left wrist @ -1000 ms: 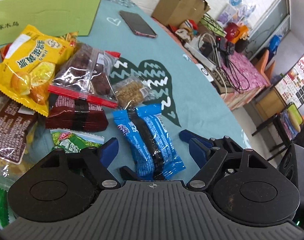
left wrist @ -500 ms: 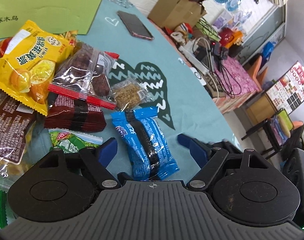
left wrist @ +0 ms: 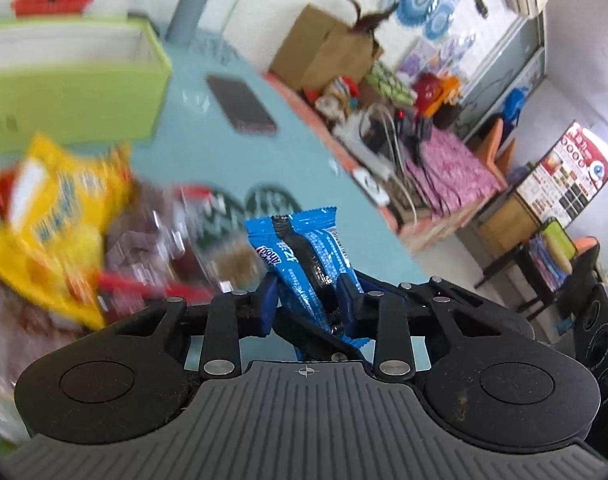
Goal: Organize snacks
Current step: 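Drop the blue wafer bar from the left gripper into the green box, then move the left gripper back to the pile and grasp the red-date bag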
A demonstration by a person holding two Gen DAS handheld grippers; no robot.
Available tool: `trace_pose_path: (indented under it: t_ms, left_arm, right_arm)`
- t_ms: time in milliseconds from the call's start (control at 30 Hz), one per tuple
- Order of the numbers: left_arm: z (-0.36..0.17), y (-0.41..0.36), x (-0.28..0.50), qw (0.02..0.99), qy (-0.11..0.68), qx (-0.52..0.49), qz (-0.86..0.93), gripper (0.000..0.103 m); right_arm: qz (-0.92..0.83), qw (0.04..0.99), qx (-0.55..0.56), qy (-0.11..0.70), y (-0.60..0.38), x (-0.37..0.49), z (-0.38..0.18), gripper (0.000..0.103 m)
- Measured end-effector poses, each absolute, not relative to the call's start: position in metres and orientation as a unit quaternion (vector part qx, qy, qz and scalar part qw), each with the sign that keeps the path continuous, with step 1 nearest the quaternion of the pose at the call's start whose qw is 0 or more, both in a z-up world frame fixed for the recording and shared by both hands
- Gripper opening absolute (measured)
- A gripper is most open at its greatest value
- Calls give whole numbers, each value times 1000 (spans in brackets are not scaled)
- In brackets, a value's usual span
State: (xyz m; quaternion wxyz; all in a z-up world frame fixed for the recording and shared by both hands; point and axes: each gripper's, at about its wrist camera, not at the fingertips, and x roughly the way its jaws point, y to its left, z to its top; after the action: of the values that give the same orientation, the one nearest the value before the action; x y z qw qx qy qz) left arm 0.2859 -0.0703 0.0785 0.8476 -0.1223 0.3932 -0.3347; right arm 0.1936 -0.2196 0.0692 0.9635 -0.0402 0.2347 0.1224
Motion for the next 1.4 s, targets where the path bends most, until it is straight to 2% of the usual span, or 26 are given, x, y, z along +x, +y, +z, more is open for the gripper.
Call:
trace_pose_path:
  t_ms: [167,233,333,433,533,600,633,667,700,733,767,900,1033,1200,1400]
  left_arm:
    - [120,-30,350,897,339,-102,-266,8]
    - [128,-11,382,908,329,-100,-238,9]
    - [129,16,432,922,322,-93,-194,9]
    - [119,34,476,923,333,-96,-170,9]
    - [100,47,508,917,352,-101,-158,9]
    - [91,50,519,912,370,-96,-146,9]
    - [91,53,517,914,368,-95,-140,10]
    - [94,56,511,919,358,-94,-139,16]
    - [99,59,499,924,344,-94,-140,21]
    - [104,63,487,928,332,-95,-141,35]
    - [109,65,475,931,322,-96,-142,42]
    - [131,67,416,939,292,-99,-155,50]
    - [128,60,356,938,281,-108,-171,61]
    - [91,45,310,921,320,-123,-183,61]
    - [61,40,288,888,374,-172,-203,53]
  right_arm:
    - [190,962,-80,180,-174,285,115,59]
    - [215,957,-86,176,-152,324,126,64]
    - [242,948,-97,180,-115,383,137,64]
    - [255,940,-113,197,-83,431,130,65]
    - [268,930,-120,220,-64,467,108,75]
    - [271,926,-126,231,-59,474,99,75]
    - [267,928,-124,229,-64,473,97,76]
    - [262,932,-117,221,-71,465,101,79]
    - [257,936,-108,212,-78,455,106,87]
    - [253,941,-102,201,-87,440,112,93]
    - [250,944,-103,191,-93,428,117,93]
    - [225,955,-104,163,-126,361,128,93]
    - [208,959,-64,180,-154,298,111,93]
    - [214,952,0,217,-168,223,69,93]
    - [198,949,27,246,-177,189,40,93]
